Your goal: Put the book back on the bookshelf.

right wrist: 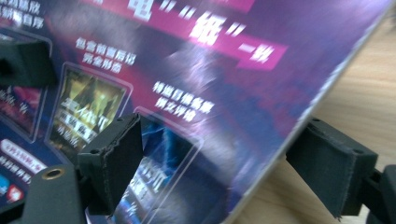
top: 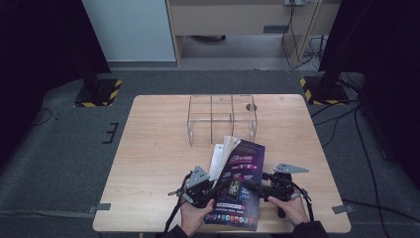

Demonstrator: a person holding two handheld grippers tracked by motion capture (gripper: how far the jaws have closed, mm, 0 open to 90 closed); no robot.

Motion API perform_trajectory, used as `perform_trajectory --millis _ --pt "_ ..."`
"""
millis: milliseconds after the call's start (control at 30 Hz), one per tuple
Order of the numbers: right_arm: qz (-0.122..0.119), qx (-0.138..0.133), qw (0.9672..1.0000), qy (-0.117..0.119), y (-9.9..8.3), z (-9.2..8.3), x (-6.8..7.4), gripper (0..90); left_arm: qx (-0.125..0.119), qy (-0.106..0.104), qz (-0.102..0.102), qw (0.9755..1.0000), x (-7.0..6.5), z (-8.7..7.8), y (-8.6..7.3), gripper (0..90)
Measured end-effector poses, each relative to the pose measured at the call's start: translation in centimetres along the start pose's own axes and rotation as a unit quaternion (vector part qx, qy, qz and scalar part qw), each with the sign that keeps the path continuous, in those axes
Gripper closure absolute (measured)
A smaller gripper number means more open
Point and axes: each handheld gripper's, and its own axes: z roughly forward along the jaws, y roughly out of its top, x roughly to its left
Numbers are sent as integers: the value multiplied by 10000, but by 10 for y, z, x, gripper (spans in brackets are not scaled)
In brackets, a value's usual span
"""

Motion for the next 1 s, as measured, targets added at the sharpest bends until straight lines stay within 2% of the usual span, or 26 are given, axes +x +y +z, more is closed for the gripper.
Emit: perform_trajectory --millis 100,233,367,400,433,500,600,633,667,1000 --pt "27 49 9999 118 -1 2 1 189 -22 -14 28 10000 0 0 0 829" --pt "136 188 9983 531 -3 8 4 230 -53 -48 55 10000 0 0 -1 829" --pt "123 223 9981 566 -2 9 8 253 -78 -69 49 9999 0 0 -1 829" --pt "181 205 9981 558 -1 6 7 308 -105 -84 23 9999 1 0 -2 829" --pt "181 205 9981 558 -1 6 7 308 -105 -84 23 9999 1 0 -2 829" --pt "324 133 9979 542 0 3 6 370 -137 -93 2 9999 2 0 -3 829" --pt "412 96 9974 583 3 -3 5 464 -160 -64 -7 9999 4 0 -4 829" --pt "412 96 9974 583 3 -3 5 464 -160 -64 -7 9999 4 0 -4 829" --pt "449 76 9971 617 4 -6 4 522 -162 -60 -32 9998 5 0 -4 829" --pt "475 -1 9960 761 9 -15 10 692 -184 -30 -65 9998 9 1 -7 829"
